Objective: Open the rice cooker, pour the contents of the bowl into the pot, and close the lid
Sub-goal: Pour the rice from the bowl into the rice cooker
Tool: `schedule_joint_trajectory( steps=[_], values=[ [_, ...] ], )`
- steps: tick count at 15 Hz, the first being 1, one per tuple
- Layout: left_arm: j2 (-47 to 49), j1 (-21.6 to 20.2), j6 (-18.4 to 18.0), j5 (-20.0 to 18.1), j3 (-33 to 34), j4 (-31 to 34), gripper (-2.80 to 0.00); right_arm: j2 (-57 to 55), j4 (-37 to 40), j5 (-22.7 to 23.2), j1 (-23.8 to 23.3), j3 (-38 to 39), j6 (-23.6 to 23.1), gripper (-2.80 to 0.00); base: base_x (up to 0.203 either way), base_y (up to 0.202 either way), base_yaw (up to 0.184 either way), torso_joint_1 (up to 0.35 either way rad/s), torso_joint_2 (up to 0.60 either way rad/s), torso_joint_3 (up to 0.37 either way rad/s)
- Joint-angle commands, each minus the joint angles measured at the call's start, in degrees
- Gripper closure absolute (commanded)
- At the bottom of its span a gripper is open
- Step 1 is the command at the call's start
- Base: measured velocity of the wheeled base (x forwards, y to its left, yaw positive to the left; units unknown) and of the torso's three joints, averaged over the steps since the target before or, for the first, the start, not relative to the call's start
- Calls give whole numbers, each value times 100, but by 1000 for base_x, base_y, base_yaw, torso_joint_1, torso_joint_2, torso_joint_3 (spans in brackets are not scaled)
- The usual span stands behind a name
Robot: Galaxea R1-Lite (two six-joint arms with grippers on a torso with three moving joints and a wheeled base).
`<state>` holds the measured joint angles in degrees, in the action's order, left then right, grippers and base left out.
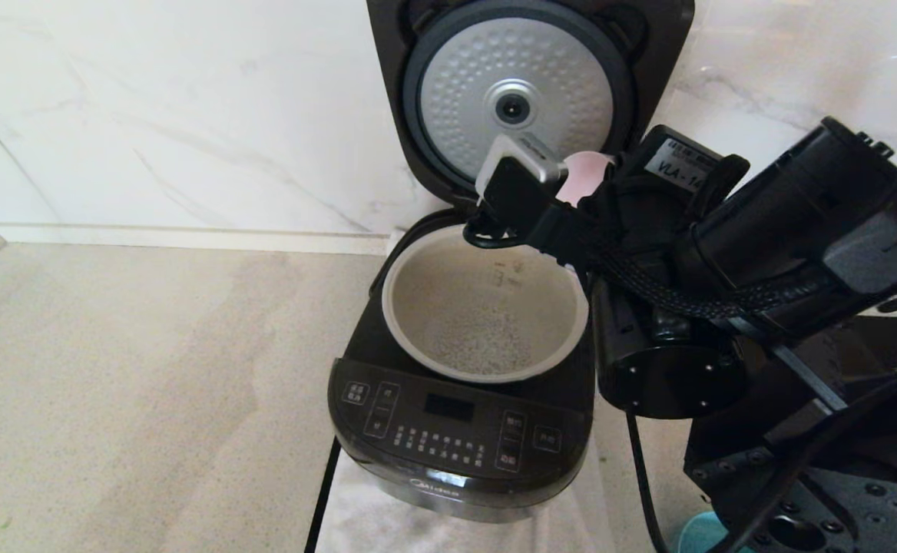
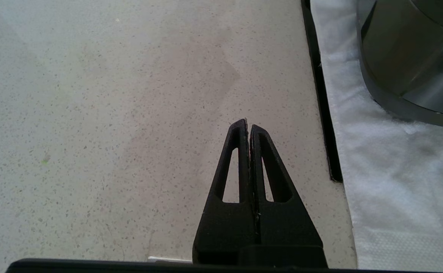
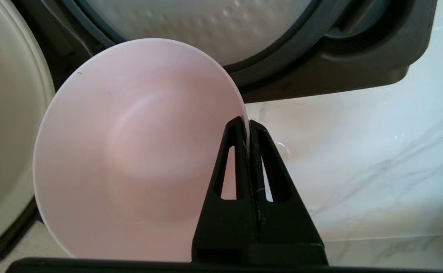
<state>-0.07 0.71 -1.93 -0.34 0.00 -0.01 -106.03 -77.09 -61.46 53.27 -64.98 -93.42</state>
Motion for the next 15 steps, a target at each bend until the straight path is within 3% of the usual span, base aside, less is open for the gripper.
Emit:
schedule_joint_trajectory(
  steps=[1, 15],
  values=[
    [7, 0, -1, -1, 9, 1, 0, 74, -43, -41, -1, 41, -154, 0, 0, 0, 0, 0, 0, 0],
    [7, 0, -1, -1, 9, -2, 0, 1035, -75, -624, -13, 1372, -449, 0, 0, 0, 0, 0, 0, 0]
  ],
)
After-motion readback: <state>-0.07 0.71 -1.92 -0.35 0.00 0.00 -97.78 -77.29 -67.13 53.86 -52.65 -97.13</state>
